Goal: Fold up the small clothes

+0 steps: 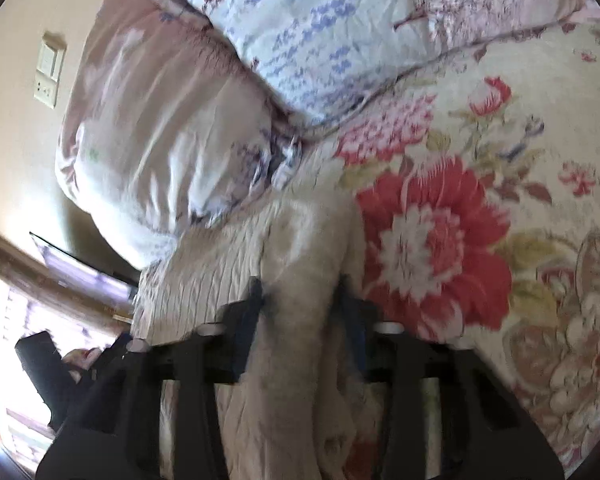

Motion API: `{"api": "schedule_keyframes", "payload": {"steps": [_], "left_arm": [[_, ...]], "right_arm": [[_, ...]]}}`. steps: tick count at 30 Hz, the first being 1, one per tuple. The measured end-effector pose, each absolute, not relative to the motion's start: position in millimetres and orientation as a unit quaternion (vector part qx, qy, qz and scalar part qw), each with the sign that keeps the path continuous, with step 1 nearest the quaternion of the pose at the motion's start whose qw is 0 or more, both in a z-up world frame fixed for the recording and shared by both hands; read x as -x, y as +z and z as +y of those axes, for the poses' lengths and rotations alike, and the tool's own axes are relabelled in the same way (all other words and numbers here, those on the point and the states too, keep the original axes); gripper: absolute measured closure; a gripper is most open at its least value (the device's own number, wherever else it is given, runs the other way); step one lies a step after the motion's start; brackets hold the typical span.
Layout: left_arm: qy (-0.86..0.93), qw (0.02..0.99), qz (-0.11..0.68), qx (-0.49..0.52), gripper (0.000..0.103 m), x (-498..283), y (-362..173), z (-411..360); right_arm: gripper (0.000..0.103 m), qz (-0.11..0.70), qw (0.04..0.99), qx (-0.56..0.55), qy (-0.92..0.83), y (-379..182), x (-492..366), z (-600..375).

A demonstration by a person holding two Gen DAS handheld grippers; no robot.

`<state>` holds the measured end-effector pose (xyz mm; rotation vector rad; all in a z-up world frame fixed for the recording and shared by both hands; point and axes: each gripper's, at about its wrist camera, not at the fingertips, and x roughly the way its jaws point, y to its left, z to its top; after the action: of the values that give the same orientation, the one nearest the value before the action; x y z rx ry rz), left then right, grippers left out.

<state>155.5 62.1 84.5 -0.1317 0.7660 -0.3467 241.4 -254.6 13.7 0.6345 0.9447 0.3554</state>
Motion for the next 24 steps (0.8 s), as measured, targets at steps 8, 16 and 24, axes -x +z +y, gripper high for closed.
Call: {"api": "schedule_keyframes", "payload": {"steps": [8,16,24], "left_arm": [[-0.136,0.911,0.387,0.035,0.018,-143.2,70.2,53.4],[-0.082,0.922,0.376,0.046,0.002,-100.7,61.0,75.9],[-0.03,0.916,0.4,0.007,0.002,-75.6,44.1,68.0]], "right_arm": [[0.084,0.453,0.857,-0.223,0.105,23.0,-236.7,-243.9],[0.027,0.386,0.91,-0.14,0.066,52.9,-161.8,-242.7],[0.002,0.32,0.944,-0.073,0.023,60.5,-90.0,-220.6]]}}
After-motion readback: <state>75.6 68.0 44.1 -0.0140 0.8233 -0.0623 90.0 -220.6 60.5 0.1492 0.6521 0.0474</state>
